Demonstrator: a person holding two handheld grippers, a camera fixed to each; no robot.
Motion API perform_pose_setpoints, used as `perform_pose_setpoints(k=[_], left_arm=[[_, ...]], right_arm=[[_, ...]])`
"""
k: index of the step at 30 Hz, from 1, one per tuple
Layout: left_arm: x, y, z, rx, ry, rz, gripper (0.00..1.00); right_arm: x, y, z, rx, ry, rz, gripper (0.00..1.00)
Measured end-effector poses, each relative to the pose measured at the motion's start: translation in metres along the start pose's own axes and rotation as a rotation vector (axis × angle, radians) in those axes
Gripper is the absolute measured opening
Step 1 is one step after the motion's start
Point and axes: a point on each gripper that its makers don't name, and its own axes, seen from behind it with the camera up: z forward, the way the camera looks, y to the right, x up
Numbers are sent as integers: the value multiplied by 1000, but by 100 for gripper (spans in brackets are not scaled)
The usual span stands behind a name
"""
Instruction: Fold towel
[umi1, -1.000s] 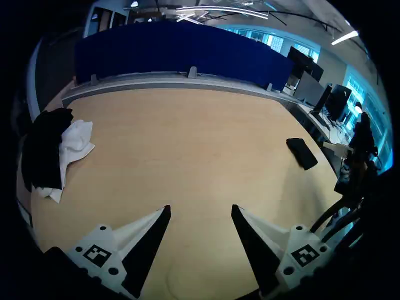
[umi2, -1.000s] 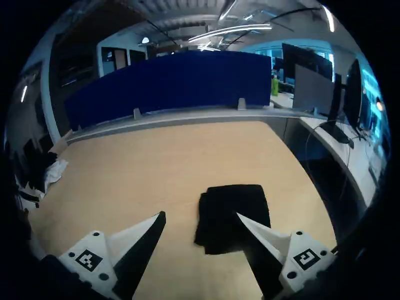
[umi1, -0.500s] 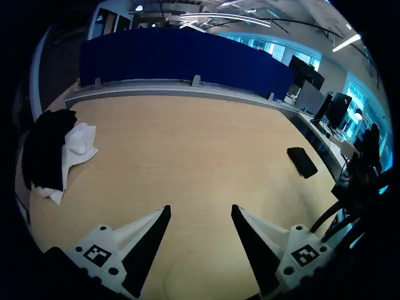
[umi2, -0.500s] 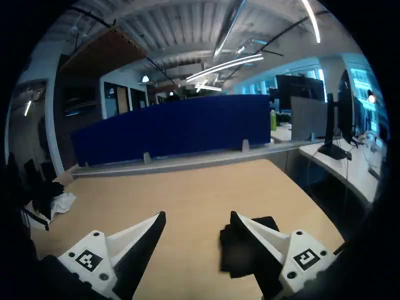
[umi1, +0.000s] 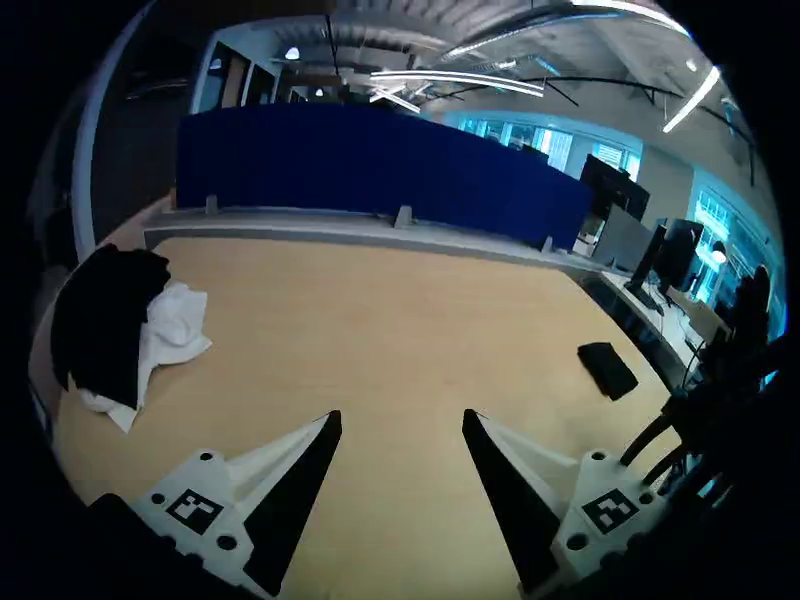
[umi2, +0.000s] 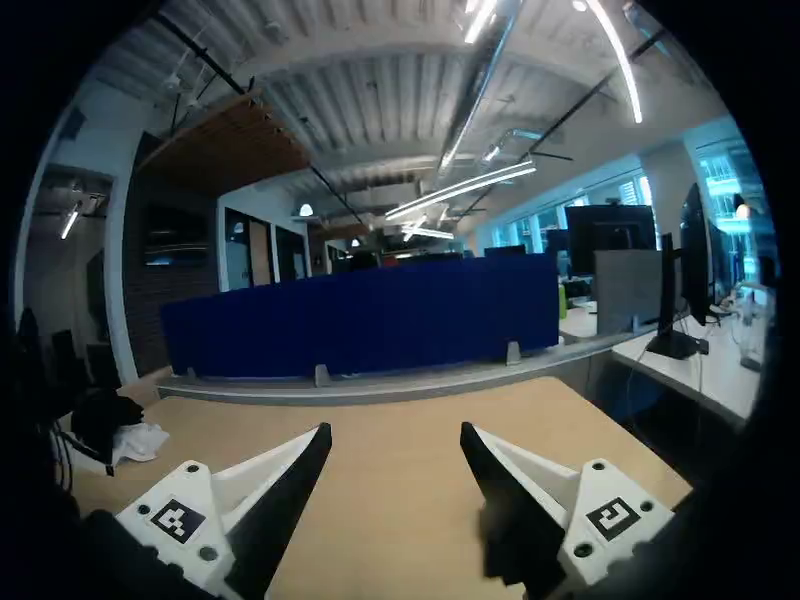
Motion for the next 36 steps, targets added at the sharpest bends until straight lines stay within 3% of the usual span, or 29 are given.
perform_pose_setpoints(k=[5,12,21,36], left_arm=[[35,-14,-5,40,138,6,89],[84,-33,-12,77,340,54,89],[96,-45,-1,89,425,85,89],[76,-67,18,167,531,196,89]], right_arm=[[0,-21,0,15,4,-8,100],[0,-36,3,12,4,-38,100],[-2,-58,9,20,12,-34,100],[-28,-85,15,90,-31,-52,100]])
